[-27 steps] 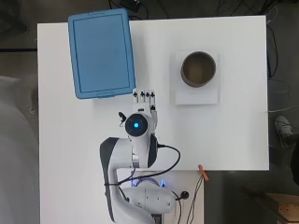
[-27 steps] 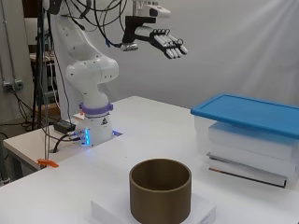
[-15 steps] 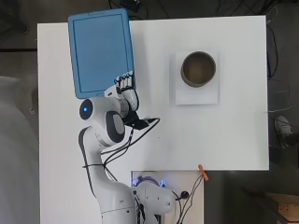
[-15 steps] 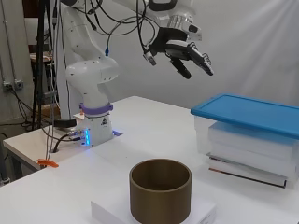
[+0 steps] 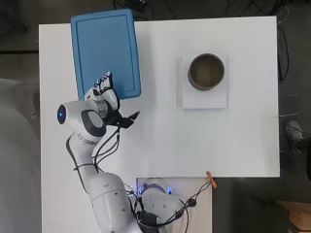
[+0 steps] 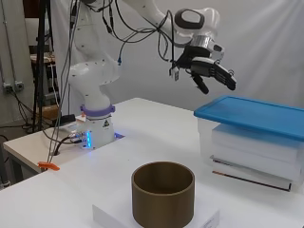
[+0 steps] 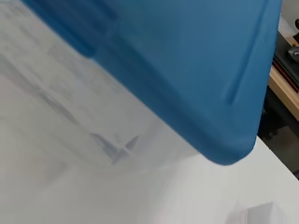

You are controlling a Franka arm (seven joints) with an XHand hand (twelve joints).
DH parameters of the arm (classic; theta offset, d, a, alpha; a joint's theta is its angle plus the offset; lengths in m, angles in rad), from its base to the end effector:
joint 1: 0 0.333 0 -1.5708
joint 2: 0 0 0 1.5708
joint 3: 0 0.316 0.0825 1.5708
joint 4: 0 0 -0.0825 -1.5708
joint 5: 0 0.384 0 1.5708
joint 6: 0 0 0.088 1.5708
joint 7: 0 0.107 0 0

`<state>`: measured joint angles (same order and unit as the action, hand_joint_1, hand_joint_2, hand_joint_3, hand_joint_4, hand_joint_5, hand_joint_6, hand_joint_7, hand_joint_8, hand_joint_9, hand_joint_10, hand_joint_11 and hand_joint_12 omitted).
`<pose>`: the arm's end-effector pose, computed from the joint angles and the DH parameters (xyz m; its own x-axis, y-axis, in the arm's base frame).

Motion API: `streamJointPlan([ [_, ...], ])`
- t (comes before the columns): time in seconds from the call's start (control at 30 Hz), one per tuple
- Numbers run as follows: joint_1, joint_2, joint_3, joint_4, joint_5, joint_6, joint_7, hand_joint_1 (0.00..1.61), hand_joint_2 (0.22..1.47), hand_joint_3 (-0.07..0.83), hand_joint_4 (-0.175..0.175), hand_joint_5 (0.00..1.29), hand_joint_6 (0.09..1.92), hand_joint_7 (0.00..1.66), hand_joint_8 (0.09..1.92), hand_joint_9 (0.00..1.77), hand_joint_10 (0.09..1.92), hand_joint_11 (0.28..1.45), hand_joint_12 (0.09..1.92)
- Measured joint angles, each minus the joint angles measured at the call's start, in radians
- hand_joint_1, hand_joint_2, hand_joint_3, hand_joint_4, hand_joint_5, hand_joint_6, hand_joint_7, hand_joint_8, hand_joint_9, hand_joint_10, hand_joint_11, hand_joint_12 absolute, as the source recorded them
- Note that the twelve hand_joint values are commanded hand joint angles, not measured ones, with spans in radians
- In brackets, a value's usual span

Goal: Teleoperate dual arm-hand system to remove items from a box

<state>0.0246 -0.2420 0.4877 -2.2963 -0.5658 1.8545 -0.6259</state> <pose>0.4150 0.1918 0.4342 0.2756 0.7860 -0.5534 0.9483 -0.1281 0.2903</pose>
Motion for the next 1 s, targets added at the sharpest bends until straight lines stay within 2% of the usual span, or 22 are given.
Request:
streamJointPlan([
  [0.07, 0.001, -0.005, 0.000, -0.015, 0.007, -0.017, 0.017, 0.06, 0.88, -0.001, 0.101, 0.23, 0.09, 0.33, 0.09, 0.35, 0.09, 0.35, 0.09],
  [0.17, 0.001, -0.016, -0.005, -0.027, 0.007, -0.100, 0.067, 0.04, 0.89, 0.004, 0.091, 0.24, 0.09, 0.33, 0.09, 0.37, 0.09, 0.36, 0.09],
  [0.27, -0.003, -0.001, -0.023, -0.042, -0.010, -0.084, 0.121, 0.04, 0.91, 0.011, 0.076, 0.26, 0.09, 0.34, 0.09, 0.38, 0.09, 0.37, 0.09],
  [0.4, -0.007, 0.031, -0.066, -0.029, 0.013, -0.044, 0.119, 0.05, 0.92, 0.010, 0.059, 0.28, 0.09, 0.36, 0.09, 0.38, 0.09, 0.37, 0.09],
  [0.63, -0.003, 0.083, -0.050, -0.028, -0.018, -0.015, 0.118, 0.04, 0.92, 0.004, 0.063, 0.27, 0.09, 0.37, 0.09, 0.40, 0.09, 0.37, 0.09],
  [0.73, 0.004, 0.090, -0.025, -0.039, -0.072, -0.029, 0.150, 0.04, 0.91, -0.002, 0.068, 0.24, 0.09, 0.33, 0.09, 0.36, 0.09, 0.35, 0.09],
  [0.83, 0.014, 0.092, 0.009, -0.068, -0.196, -0.047, 0.243, 0.03, 0.91, -0.001, 0.069, 0.21, 0.09, 0.31, 0.09, 0.33, 0.09, 0.34, 0.09],
  [0.87, 0.017, 0.087, 0.015, -0.083, -0.226, -0.046, 0.261, 0.06, 0.93, 0.002, 0.081, 0.30, 0.09, 0.38, 0.09, 0.41, 0.09, 0.35, 0.09],
  [0.9, 0.024, 0.072, 0.023, -0.109, -0.267, -0.043, 0.277, 0.36, 1.04, 0.001, 0.117, 0.48, 0.49, 0.57, 0.09, 0.60, 0.09, 0.48, 0.09],
  [0.93, 0.030, 0.055, 0.023, -0.131, -0.290, -0.032, 0.286, 0.69, 1.12, 0.010, 0.092, 0.62, 0.83, 0.66, 0.58, 0.79, 0.15, 0.63, 0.09],
  [0.97, 0.037, 0.034, 0.017, -0.154, -0.307, -0.009, 0.290, 0.92, 1.16, 0.015, 0.042, 0.75, 0.96, 0.70, 0.99, 0.82, 0.53, 0.73, 0.14],
  [1.0, 0.045, 0.006, 0.002, -0.184, -0.324, 0.037, 0.293, 1.05, 1.17, 0.009, 0.005, 0.86, 0.96, 0.75, 1.20, 0.81, 0.81, 0.76, 0.18],
])
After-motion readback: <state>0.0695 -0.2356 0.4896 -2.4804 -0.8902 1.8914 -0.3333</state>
